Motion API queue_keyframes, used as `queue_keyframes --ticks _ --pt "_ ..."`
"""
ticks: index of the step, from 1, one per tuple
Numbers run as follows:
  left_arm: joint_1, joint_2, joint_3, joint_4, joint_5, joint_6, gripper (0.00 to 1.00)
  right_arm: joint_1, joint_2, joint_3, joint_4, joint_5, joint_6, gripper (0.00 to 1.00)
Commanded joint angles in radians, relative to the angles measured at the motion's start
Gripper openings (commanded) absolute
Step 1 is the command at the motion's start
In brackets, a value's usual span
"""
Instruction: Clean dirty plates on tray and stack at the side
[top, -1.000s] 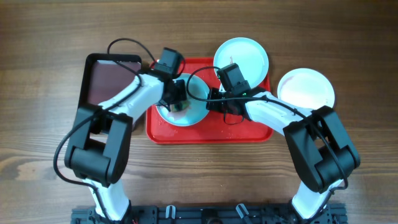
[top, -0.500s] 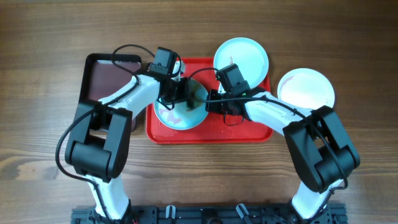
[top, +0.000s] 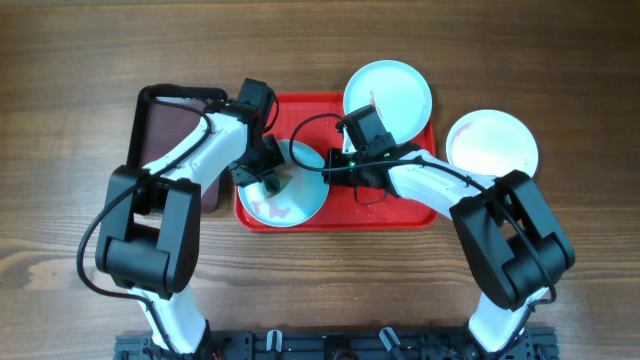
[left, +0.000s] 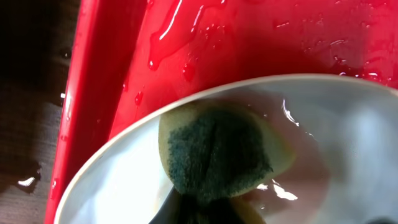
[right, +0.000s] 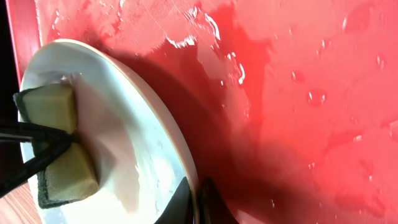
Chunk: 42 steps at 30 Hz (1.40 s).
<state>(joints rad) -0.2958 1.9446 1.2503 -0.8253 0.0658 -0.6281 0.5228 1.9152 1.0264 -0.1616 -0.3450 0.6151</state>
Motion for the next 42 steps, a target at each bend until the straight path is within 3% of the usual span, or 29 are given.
queue_keyframes --ticks 1,6,12,18,24,29,35,37,42 --pt "0.023 0.051 -0.051 0.031 -0.018 0.168 0.04 -0.016 0.029 -0.005 0.023 0.064 -0.014 0.06" --pt "0.023 0.051 -0.051 0.047 0.232 0.421 0.04 -0.016 0.058 -0.005 0.044 -0.002 -0.014 0.04" --pt "0.023 0.051 -0.051 -0.003 0.512 0.614 0.04 -0.016 0.062 -0.005 0.043 -0.015 -0.013 0.04" --pt "0.023 0.051 -0.051 0.100 0.568 0.620 0.04 -0.016 0.062 -0.005 0.042 -0.030 -0.013 0.04" --pt "0.023 0.051 -0.051 0.260 0.564 0.518 0.04 -0.016 0.062 -0.005 0.041 -0.034 -0.012 0.04" --pt "0.023 0.051 -0.051 0.335 0.229 0.282 0.04 -0.016 0.062 -0.005 0.041 -0.034 -0.012 0.04" --pt "0.023 0.051 -0.051 0.077 -0.334 -0.073 0.04 -0.016 0.062 -0.005 0.041 -0.034 -0.010 0.04" --pt "0.023 0.047 -0.046 0.000 -0.390 -0.095 0.04 -0.016 0.062 -0.005 0.041 -0.034 -0.010 0.04" --pt "0.023 0.039 -0.032 -0.141 -0.350 -0.080 0.04 -0.016 0.062 -0.005 0.041 -0.034 -0.009 0.04"
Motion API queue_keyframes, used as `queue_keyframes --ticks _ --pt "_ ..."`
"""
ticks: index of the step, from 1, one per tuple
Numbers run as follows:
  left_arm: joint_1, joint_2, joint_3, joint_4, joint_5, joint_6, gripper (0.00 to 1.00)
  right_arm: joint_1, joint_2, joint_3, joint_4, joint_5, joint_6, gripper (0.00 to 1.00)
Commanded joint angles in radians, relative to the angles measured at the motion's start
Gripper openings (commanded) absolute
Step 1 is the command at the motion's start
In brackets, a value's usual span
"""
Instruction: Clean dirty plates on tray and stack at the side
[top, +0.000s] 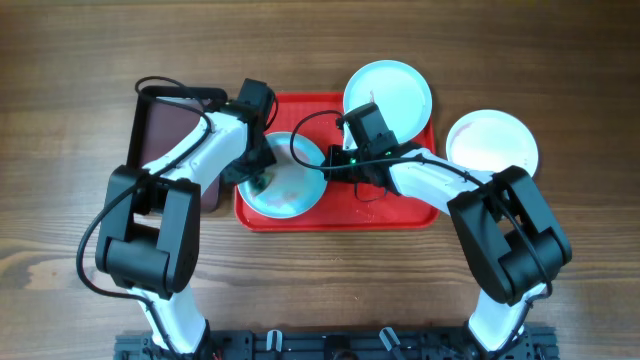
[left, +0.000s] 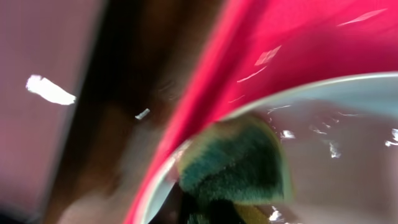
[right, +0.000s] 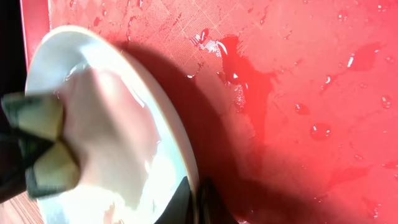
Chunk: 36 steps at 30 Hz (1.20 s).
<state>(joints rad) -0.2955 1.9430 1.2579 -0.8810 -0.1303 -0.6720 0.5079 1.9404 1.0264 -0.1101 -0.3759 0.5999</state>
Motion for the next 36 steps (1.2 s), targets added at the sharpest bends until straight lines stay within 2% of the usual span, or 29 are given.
queue_keyframes --ticks 1,3,7,10,15,20,28,31,34,36 --pt "0.023 0.041 -0.040 -0.101 -0.089 0.030 0.04 -0.001 0.037 -0.005 -0.010 -0.003 0.006 0.04" --pt "0.023 0.041 -0.040 -0.110 0.068 0.172 0.04 -0.001 0.037 -0.005 -0.010 -0.003 0.006 0.04" --pt "0.023 0.041 -0.040 -0.100 0.523 0.467 0.04 -0.001 0.037 -0.005 -0.010 -0.003 0.006 0.04" --pt "0.021 0.041 -0.040 -0.071 0.684 0.547 0.04 -0.001 0.037 -0.005 -0.011 -0.007 0.006 0.04" --pt "-0.025 0.042 -0.053 0.035 0.691 0.526 0.04 -0.001 0.037 -0.005 -0.011 -0.008 0.006 0.04" --pt "-0.067 0.061 -0.067 0.189 0.657 0.412 0.04 -0.001 0.037 -0.005 -0.018 -0.018 0.005 0.04" --pt "-0.012 0.072 -0.067 0.420 0.576 0.266 0.04 -0.001 0.037 -0.005 -0.022 -0.018 0.006 0.04" --pt "0.051 0.071 -0.063 0.415 0.458 0.237 0.04 -0.001 0.037 -0.005 -0.025 -0.018 0.005 0.04" --pt "0.115 0.071 -0.037 0.318 0.285 0.180 0.04 -0.001 0.037 -0.005 -0.025 -0.018 0.006 0.04" --pt "0.150 0.071 -0.016 0.245 0.232 0.140 0.04 -0.001 0.037 -0.005 -0.025 -0.018 0.006 0.04"
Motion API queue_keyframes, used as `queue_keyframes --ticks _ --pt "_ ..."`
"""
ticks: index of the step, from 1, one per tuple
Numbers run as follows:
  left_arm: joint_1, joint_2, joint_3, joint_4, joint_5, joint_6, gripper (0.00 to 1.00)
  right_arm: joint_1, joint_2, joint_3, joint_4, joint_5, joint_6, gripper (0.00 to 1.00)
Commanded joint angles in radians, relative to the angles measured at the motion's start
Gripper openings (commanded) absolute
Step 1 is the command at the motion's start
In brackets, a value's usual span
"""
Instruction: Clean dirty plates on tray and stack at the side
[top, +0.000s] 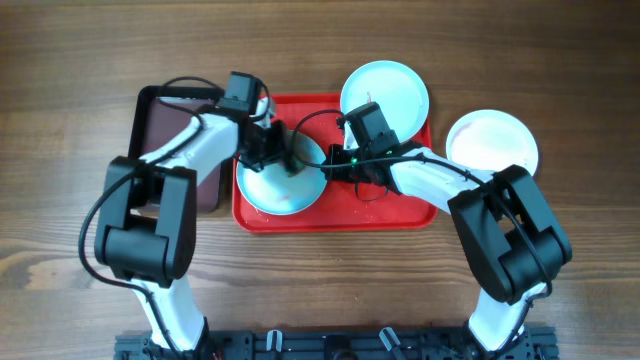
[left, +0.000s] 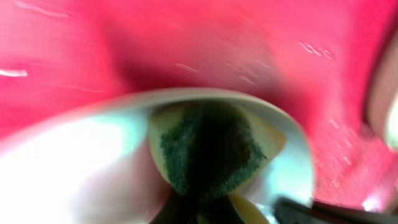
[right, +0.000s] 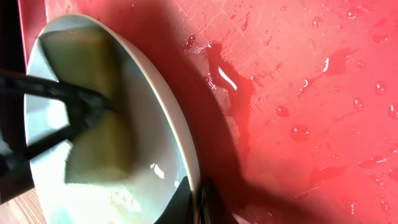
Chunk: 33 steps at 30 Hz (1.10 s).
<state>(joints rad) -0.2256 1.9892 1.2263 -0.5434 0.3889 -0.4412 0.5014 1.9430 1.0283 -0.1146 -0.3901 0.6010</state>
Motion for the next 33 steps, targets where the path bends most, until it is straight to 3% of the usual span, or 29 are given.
queue_keyframes --ticks 1,9,15,17,22,26,33 --pt "0.093 0.025 0.023 -0.127 -0.293 -0.105 0.04 0.006 0.034 -0.006 -0.020 -0.003 0.005 0.04" --pt "0.110 0.025 0.026 -0.465 -0.292 -0.107 0.04 0.005 0.034 -0.006 -0.019 -0.003 0.005 0.04" --pt "0.102 0.025 0.026 -0.580 -0.079 0.144 0.04 0.005 0.034 -0.006 -0.021 -0.004 0.005 0.04" --pt "0.081 0.025 0.026 -0.571 0.002 0.206 0.04 0.005 0.034 -0.006 -0.021 -0.004 0.005 0.04" --pt "-0.022 0.025 0.023 -0.419 0.006 0.199 0.04 0.005 0.034 -0.006 -0.020 -0.004 0.005 0.04" --pt "-0.072 0.025 0.023 -0.349 -0.169 0.061 0.04 0.005 0.034 -0.006 -0.020 -0.003 0.005 0.04" --pt "-0.065 0.025 0.023 -0.193 -0.313 0.037 0.04 0.005 0.034 -0.006 -0.013 -0.004 0.005 0.04"
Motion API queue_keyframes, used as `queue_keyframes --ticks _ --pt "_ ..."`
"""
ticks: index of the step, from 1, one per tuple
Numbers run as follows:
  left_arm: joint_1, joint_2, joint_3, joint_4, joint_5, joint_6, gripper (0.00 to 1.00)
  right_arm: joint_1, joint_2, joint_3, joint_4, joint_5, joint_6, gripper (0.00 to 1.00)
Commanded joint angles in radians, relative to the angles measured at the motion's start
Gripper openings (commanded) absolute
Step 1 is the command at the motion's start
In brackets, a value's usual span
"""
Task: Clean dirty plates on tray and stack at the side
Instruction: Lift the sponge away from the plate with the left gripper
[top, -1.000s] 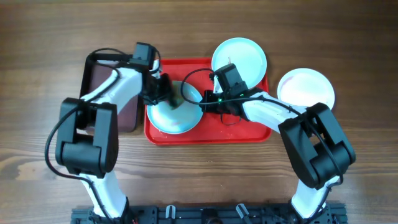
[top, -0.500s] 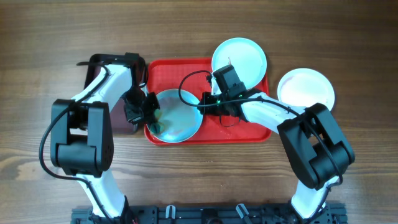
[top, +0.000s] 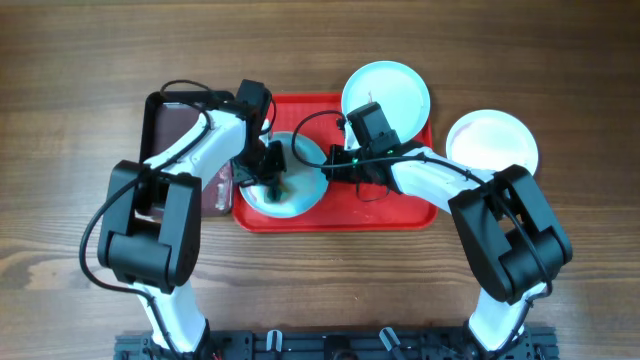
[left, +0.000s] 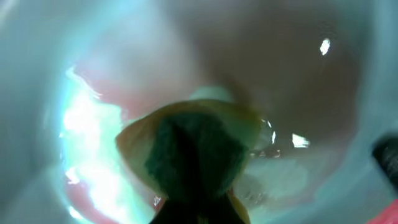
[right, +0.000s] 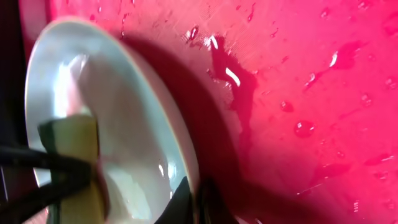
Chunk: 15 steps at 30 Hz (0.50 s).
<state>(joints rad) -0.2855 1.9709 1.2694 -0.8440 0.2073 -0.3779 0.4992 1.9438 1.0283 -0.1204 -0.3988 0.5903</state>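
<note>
A pale blue plate (top: 300, 185) stands tilted on the wet red tray (top: 400, 205). My right gripper (top: 328, 168) is shut on its right rim, and the rim runs between the fingers in the right wrist view, at the right gripper (right: 198, 200). My left gripper (top: 270, 172) is shut on a yellow-and-green sponge (left: 193, 146), which it presses into the plate's wet inside (left: 305, 87). The sponge (right: 78, 146) also shows on the plate (right: 143, 124). A second pale blue plate (top: 387, 93) lies at the tray's back right. A white plate (top: 491, 142) sits on the table to the right.
A dark rectangular basin (top: 165, 130) with brownish liquid stands left of the tray, under my left arm. Water drops cover the tray floor (right: 311, 93). A black rail (top: 330, 345) runs along the table's front edge.
My left gripper and the sponge have moved from the plate's back rim to its middle. The right gripper still holds the same rim.
The sponge was on the plate's lower left part, then at its left edge, then at the back rim, and now it is in the middle. All the while my right gripper kept the plate tilted by its right rim on the tray.
</note>
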Motion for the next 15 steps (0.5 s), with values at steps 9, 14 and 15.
queue_keyframes --ticks 9,14,15 --pt "-0.004 -0.030 0.116 0.167 -0.254 0.014 0.04 0.006 0.033 -0.006 -0.008 0.006 0.014 0.04" --pt "0.001 -0.155 0.259 -0.065 -0.249 0.026 0.04 -0.004 0.033 0.002 -0.018 0.001 0.006 0.04" --pt "0.004 -0.176 0.274 -0.100 -0.249 0.026 0.04 -0.004 0.033 0.005 -0.023 0.002 -0.001 0.04"
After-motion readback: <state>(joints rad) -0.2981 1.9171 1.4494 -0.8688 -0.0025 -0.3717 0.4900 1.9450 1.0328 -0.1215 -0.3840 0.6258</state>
